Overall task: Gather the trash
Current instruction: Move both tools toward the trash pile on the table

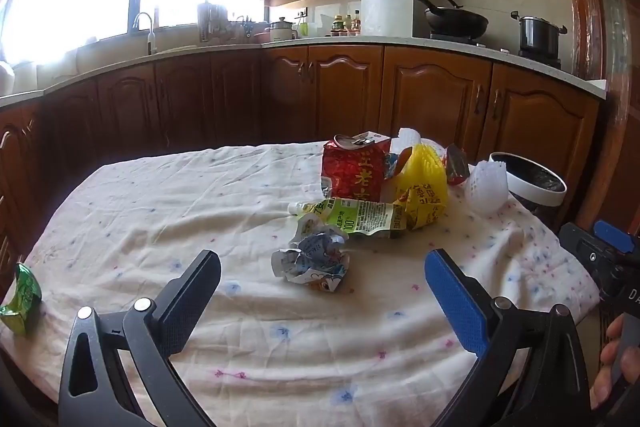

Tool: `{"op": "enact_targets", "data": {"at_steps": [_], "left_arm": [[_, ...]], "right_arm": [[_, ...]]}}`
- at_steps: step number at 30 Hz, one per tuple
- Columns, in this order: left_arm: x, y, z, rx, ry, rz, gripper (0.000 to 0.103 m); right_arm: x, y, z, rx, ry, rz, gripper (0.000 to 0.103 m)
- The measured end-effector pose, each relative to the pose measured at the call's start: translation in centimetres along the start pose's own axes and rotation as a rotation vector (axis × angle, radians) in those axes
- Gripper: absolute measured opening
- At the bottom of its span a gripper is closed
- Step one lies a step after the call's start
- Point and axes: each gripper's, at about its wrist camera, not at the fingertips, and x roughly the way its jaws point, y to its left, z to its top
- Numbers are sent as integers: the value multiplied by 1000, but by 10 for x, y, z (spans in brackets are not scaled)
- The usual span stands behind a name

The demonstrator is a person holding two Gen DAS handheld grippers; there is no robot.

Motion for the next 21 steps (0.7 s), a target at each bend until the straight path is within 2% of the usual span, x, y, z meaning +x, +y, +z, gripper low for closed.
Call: {"op": "enact_targets", "data": {"at_steps": [5,8,21], "left_arm": [[0,-2,-2,2,5,19,102],[1,-3,-2,8,17,18,102],[3,-2,-2,20,21,9,102]], "right_arm": [[2,-1,-5,8,10,0,103],[0,1,4,12,21,-1,103],[-3,0,-2,30,-14,35,103]]}}
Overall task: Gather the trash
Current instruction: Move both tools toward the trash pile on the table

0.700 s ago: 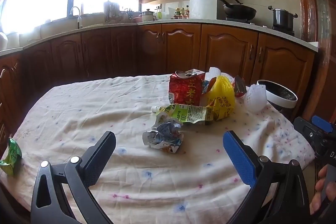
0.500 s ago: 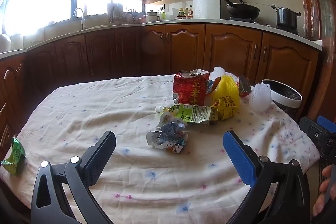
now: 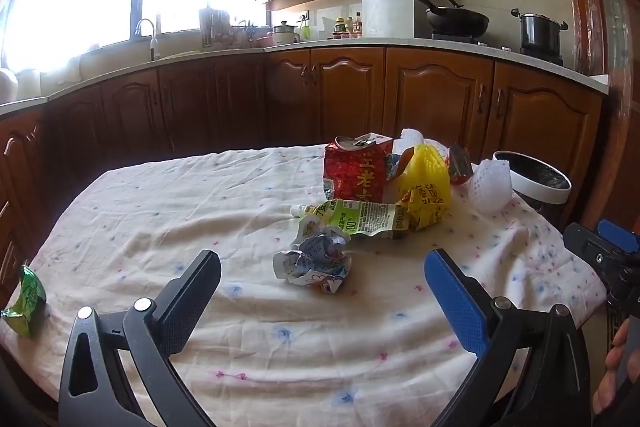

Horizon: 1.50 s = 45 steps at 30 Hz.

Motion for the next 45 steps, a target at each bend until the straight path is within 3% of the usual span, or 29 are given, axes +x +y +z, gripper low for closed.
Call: {"op": "enact_targets", "data": {"at_steps": [45], "left_arm": [[9,-2,4,7,10,15,101]], "right_arm": [[4,6,2,11,2,71,103]]}}
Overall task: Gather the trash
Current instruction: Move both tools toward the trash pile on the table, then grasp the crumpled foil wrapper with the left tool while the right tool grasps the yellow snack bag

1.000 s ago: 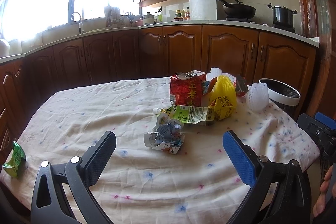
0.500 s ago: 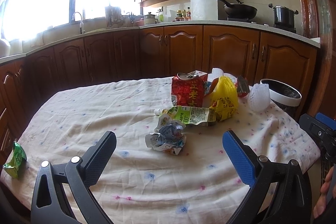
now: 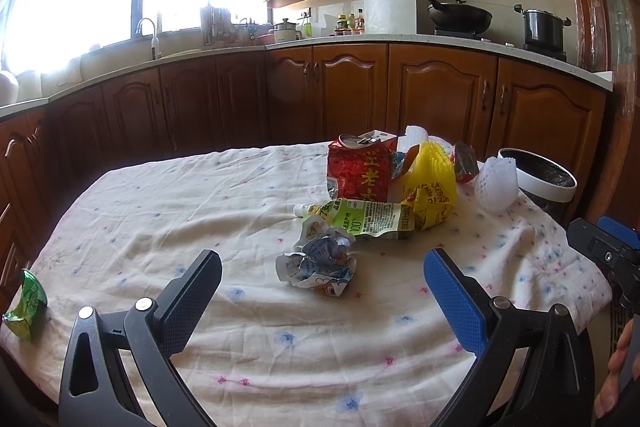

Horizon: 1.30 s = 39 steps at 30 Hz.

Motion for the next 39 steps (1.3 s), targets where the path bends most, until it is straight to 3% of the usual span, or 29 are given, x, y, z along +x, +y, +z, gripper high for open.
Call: {"op": "enact_targets", "data": {"at_steps": [12,24,28,35,39], "left_arm": [[15,5,1,-18,31,-2,101],[50,28,16,-65,114,-17,101],[66,31,22,-62,155,-34,97],[95,38,27,-78,226,-69,89],[112,39,31,-86,259,-95,86]], "right_arm": [[12,-2,4,14,17,29,103],[39,-6,9,43,83,71,103],[54,-3,15,45,110,92,102],[90,3,24,56,180,139,80],[116,7,27,70,228,171,74]]}}
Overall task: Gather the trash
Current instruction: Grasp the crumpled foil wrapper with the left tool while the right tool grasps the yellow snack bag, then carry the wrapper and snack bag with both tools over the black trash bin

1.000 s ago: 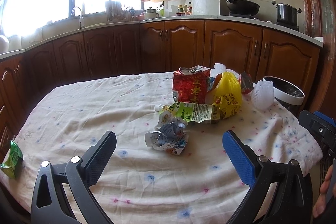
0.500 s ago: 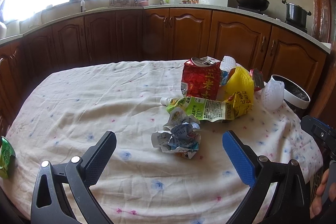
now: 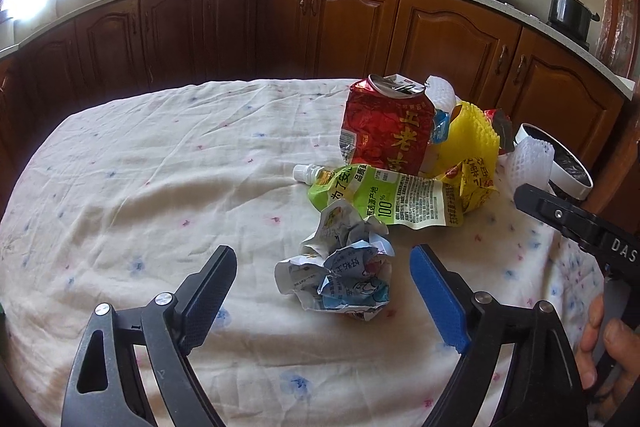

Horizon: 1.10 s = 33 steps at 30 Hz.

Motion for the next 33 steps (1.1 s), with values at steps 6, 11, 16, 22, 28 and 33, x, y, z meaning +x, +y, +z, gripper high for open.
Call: {"op": "enact_targets", "data": {"at_steps": [6,11,16,22,28,33], "left_arm": [[18,-2,6,8,35,-30,83],[31,-4,7,17,68,-55,59],[32,-1,8,11,65,-80,37],[19,-4,6,20,38,-87,18],[-8,-16,13,51,-20,-109,12],[-30,-32,17,85,-76,-144,11]], "right_arm": [[29,-5,13,23,54,20,71],[52,-6,16,15,109,33,58],[61,-5,13,14,152,51,2],[42,-4,8,8,128,66,2],[11,-8,6,20,90,77,1],[-18,-20,4,42,56,80,1]]}}
